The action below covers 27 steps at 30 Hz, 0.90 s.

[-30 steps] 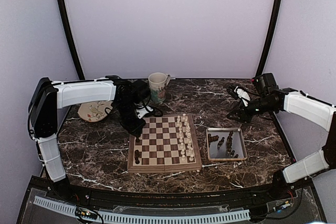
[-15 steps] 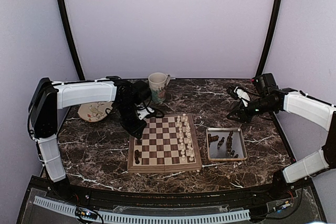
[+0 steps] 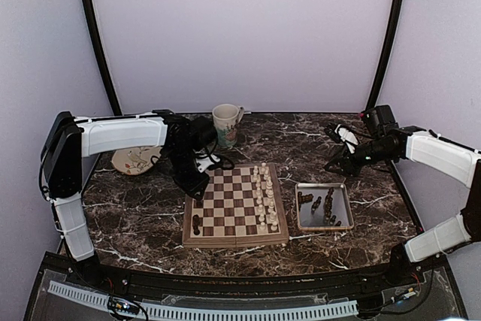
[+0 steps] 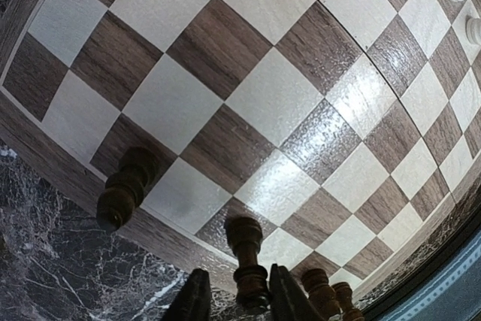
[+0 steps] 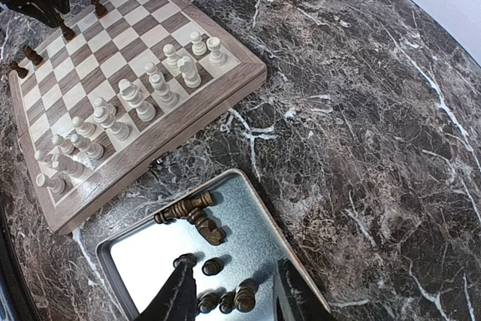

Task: Set up the chess pieces on the board
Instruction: Place the queen at d8, then pick up the king from the storage box.

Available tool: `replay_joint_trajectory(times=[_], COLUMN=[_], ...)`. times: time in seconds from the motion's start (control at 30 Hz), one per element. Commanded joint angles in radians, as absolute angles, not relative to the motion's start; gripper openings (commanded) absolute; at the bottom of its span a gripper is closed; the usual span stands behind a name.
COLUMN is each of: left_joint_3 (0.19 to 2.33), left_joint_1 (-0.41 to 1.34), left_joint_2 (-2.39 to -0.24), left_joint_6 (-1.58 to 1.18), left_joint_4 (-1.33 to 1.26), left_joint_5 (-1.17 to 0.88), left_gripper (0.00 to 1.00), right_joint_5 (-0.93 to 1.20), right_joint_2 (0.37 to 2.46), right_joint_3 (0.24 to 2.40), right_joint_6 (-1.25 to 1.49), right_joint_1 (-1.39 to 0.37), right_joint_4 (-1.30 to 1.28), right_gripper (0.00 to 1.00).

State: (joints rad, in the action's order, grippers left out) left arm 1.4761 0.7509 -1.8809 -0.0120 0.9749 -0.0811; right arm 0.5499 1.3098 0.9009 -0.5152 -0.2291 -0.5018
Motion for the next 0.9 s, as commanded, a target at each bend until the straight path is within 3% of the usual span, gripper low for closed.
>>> replay_joint_trajectory(times=[0.0,0.33,0.6,0.73,0.77,0.87], left_joint_3=[1.474,1.595,1.611,1.589,1.564,1.457], left_joint_1=[0.758,0.758,0.758,0.759,0.759,0.765], left_joint_2=[-1.825,-1.757,-1.731,-1.727,-1.722,-1.715], left_joint_6=[-0.015,0.030,0.086,0.041,0.031,0.099], left_joint_4=[1.008,0.958,0.666,0.385,0.309,0.166], left_joint_5=[-0.057,-0.110,-0.189,-0.242,-0.231,-0.056], left_gripper=[0.31,0.38,0.40,0.38,0.37,0.36], right_joint_5=[0.557,0.571,0.447,0.401,0.390,0.316], right_joint_2=[1.313,1.314,1.311,1.306,1.298,1.305], right_joint_3=[0.900,0.957,1.102,1.193,1.202,1.205], right_joint_6=[-0.516,-0.504,-0.532,-0.530,-0.529,-0.517], right_joint_1=[-0.227,-0.227,-0.227,-0.227,-0.227,-0.228], right_joint_4=[-0.499,-0.544,-0.651,-0.703,-0.705,-0.709], right_gripper=[0.37,0.38,0.38,0.38,0.41,0.65])
